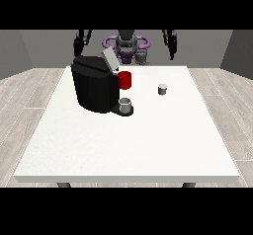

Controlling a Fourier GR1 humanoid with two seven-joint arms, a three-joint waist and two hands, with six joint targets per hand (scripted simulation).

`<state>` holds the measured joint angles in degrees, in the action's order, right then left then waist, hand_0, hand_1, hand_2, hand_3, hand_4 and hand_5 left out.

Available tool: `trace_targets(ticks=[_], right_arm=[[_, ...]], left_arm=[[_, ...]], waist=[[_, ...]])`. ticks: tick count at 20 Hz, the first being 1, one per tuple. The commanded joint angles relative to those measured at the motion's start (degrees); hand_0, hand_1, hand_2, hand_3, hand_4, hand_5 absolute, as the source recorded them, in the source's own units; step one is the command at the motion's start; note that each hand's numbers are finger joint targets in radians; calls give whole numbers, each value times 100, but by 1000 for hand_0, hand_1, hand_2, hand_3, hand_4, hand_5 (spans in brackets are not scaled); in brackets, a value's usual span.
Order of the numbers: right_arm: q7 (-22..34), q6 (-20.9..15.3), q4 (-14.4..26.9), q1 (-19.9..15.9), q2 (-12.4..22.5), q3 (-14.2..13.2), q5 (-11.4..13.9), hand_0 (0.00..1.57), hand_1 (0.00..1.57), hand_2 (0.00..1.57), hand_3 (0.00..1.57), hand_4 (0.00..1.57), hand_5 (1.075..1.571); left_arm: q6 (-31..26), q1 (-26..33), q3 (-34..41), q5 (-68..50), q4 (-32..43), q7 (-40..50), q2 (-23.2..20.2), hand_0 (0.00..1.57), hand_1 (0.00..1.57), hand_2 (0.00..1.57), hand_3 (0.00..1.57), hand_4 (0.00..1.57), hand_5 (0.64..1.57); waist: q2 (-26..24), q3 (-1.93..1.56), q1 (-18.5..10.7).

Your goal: Insert the coffee pod into the coffee machine and close the lid

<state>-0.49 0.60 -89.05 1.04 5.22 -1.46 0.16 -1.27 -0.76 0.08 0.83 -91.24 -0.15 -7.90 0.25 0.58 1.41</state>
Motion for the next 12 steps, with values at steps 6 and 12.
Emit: trace_targets(ticks=[6, 12], right_arm=[[32, -86, 136, 62, -129, 102, 204, 0, 0, 0, 0, 128, 1571], [-666, -354, 174, -375, -235, -539, -266, 0, 0, 0, 0, 145, 1571]], left_arm=[[-443, 282, -26, -150, 120, -1037, 155, 0, 0, 0, 0, 320, 1571], [-625, -644, 420, 155, 486, -424, -712, 0, 0, 0, 0, 0, 1571]], waist=[[-197, -57, -255], [189, -60, 98]])
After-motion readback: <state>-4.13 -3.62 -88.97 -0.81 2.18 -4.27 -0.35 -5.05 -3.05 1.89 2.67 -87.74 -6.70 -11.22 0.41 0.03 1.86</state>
